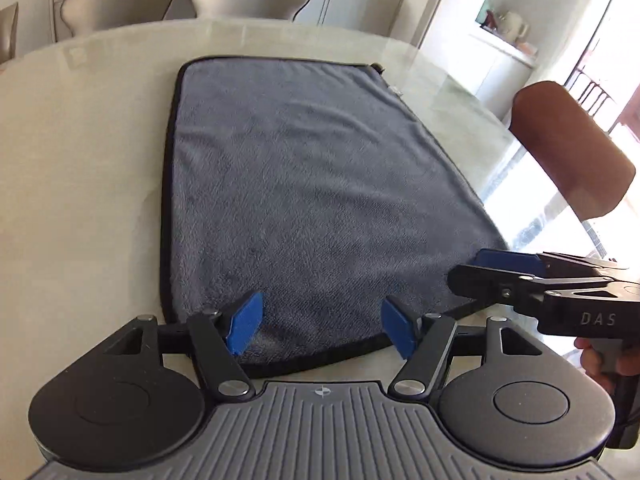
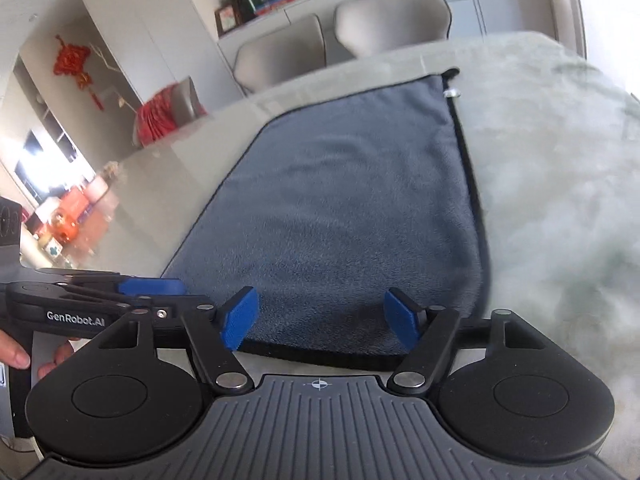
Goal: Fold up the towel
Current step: 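Grasp the towel edge with the right gripper while the left gripper grasps the same edge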
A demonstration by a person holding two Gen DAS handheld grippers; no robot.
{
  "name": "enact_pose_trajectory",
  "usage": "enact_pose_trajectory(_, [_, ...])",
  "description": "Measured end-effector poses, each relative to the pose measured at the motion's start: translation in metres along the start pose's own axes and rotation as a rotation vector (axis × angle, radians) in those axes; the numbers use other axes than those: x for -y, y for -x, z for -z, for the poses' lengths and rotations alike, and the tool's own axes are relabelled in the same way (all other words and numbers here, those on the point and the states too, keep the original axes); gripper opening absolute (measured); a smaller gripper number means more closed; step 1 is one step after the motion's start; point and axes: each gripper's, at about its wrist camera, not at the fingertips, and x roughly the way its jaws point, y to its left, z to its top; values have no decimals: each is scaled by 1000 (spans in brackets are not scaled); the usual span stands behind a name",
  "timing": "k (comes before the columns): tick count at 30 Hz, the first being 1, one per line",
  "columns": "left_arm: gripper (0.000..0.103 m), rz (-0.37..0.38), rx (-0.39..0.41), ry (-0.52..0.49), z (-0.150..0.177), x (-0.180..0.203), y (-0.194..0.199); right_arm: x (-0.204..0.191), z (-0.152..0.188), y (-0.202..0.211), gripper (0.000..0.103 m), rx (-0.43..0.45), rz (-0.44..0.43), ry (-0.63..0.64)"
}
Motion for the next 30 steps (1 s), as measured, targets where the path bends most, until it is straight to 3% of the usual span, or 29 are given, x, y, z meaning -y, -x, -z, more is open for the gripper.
enact_pose_trajectory(5, [71, -16, 7, 21, 10, -14, 15, 16, 8, 25, 72, 10, 52, -28])
enact_pose_trajectory(8, [71, -76, 16, 44, 15, -20, 24, 23, 10, 34, 72, -6, 93, -91])
enact_pose_trajectory(13, [71, -74, 19, 152, 19, -33, 34, 30, 12, 44, 72, 21, 91, -150])
enact_pose_trajectory(15, [71, -93, 0, 195, 18, -37, 33, 31, 12, 42, 64, 15, 102, -153])
enact_pose_trajectory(17, [71, -99, -6, 218, 16, -40, 32, 33, 11, 39, 45, 15, 118, -163])
enact_pose_trajectory(25, [81, -99, -41, 286, 8, -44, 25, 29, 8, 29, 42, 4, 136, -138])
enact_pose_trajectory(30, [80, -96, -67, 275, 3, -40, 21, 15, 10, 23, 40, -1, 168, -43])
